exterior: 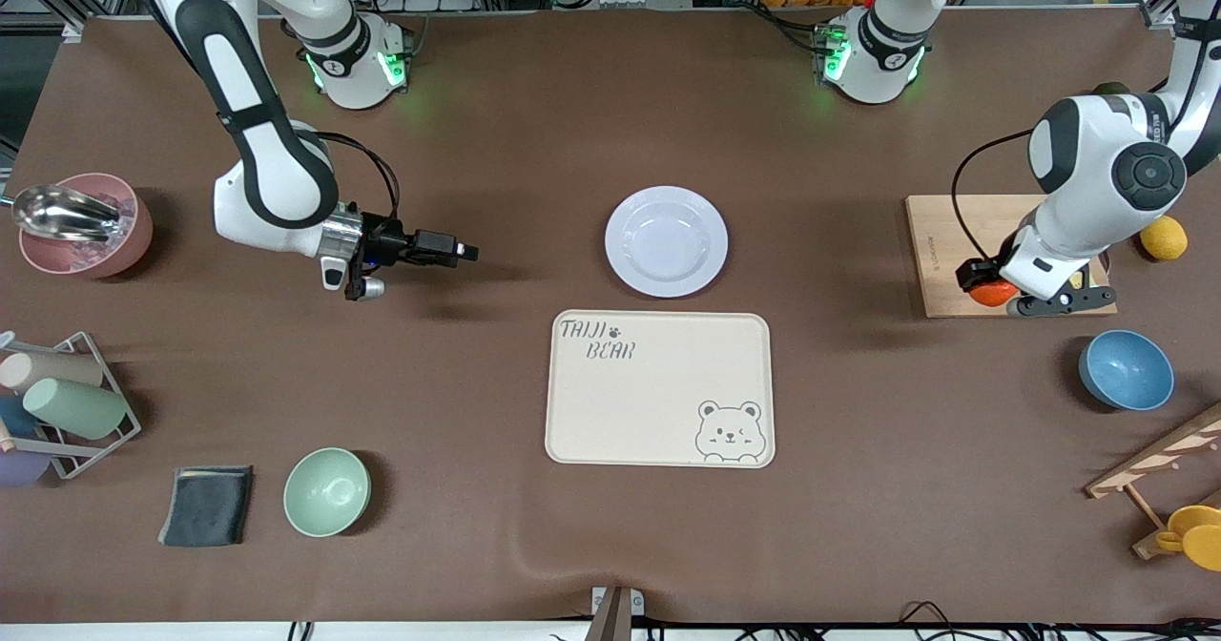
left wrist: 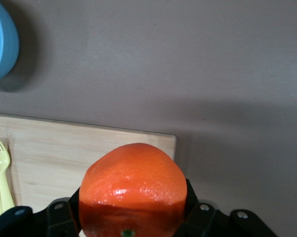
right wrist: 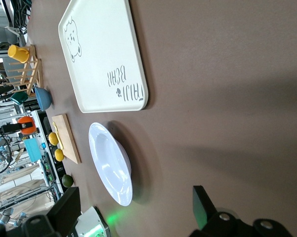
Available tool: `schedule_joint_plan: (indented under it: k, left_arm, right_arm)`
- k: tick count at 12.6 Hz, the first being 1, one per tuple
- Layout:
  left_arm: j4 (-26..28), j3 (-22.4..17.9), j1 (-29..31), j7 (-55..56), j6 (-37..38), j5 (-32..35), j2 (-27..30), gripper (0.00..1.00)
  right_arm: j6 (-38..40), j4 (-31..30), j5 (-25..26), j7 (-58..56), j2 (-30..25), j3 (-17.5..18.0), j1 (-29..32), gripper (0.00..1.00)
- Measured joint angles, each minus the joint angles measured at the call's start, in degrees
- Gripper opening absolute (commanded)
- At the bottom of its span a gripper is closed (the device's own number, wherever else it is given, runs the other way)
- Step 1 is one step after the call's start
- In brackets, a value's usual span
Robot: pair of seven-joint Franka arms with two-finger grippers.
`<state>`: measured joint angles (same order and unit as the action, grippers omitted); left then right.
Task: Place orange and plate with both arms
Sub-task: 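Lift the orange with the left gripper and carry it toward the plate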
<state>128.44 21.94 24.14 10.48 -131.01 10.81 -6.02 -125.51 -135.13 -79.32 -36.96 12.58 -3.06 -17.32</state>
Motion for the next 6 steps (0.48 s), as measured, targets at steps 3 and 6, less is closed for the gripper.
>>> schedule_joint_plan:
  k: [3, 6]
  left_arm:
    - [-3.1, 7.2, 0.0, 2.8, 5.7, -0.7, 0.0, 0.02]
    - [-3.3, 16.3, -0.1, 8.2, 6.7, -3.8, -0.1, 0.02]
  right_arm:
    - [-1.4, -0.7, -3.4, -3.0, 0.6, 0.0, -1.8, 1.00]
    - [-1.8, -0.8, -3.9, -3.9, 1.5, 0.0, -2.2, 1.00]
